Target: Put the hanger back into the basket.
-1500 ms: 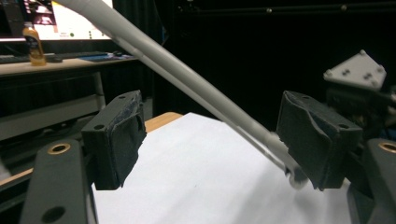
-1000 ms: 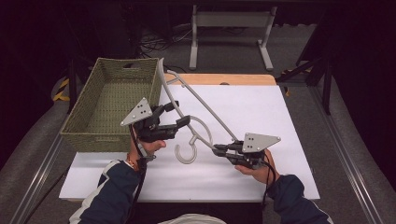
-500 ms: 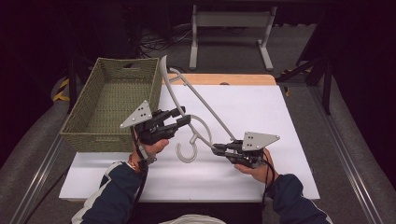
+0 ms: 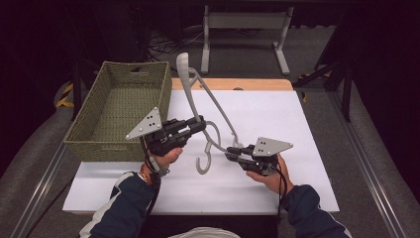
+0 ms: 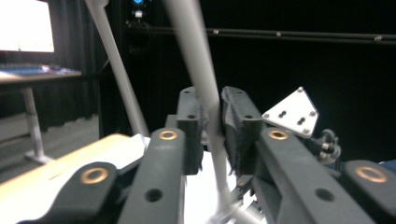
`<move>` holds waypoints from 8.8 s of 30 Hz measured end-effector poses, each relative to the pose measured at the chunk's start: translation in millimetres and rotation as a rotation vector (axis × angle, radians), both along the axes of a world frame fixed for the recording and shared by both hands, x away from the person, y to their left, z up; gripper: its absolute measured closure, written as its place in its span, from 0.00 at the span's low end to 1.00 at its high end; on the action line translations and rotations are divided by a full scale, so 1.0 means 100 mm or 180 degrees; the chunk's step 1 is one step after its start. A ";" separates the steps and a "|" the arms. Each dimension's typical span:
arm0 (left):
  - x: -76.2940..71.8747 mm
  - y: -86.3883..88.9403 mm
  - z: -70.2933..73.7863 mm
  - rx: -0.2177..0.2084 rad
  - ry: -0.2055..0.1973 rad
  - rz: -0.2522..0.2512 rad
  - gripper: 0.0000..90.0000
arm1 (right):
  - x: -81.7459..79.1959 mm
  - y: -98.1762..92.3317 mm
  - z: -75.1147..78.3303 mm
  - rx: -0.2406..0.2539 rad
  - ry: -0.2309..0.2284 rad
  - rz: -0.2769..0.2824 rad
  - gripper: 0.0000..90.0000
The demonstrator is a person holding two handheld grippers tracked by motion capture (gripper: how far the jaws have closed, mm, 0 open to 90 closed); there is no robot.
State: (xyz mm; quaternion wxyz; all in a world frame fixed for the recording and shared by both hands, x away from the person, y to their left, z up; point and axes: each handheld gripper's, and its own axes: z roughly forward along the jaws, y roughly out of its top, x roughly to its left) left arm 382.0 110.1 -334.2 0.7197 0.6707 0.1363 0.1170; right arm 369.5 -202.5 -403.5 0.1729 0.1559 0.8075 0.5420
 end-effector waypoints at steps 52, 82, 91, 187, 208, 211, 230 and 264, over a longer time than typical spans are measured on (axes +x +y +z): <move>-0.08 0.18 0.92 0.0995 -0.1226 0.1360 0.92 | -0.19 -0.48 -0.18 -0.0436 0.0044 -0.0647 0.42; 0.72 0.82 0.43 0.2270 0.0106 0.2598 0.92 | -0.16 -0.35 -0.26 -0.0591 0.0156 -0.0513 0.39; 0.82 0.91 0.47 0.2395 0.0407 0.2611 0.92 | -0.16 -0.31 -0.27 -0.0647 0.0176 -0.0477 0.39; 1.18 1.50 -0.14 0.2916 0.1412 0.2035 0.78 | -0.10 -0.32 -0.28 -0.0569 0.0385 -0.0500 0.38; 0.44 1.20 0.15 0.1573 0.0081 0.1808 0.20 | -0.13 -0.39 -0.18 -0.0482 0.0140 -0.0776 0.38; 0.36 1.15 0.14 0.1537 0.0006 0.1768 0.18 | -0.13 -0.39 -0.18 -0.0487 0.0130 -0.0783 0.38; -0.32 0.81 -0.07 0.1326 -0.0436 0.1294 0.11 | -0.20 -0.41 -0.15 -0.0404 -0.0002 -0.0965 0.30; -0.55 0.93 -0.97 0.1584 0.0090 0.1359 0.06 | -0.41 -0.45 -0.23 -0.0312 -0.0358 -0.1336 0.17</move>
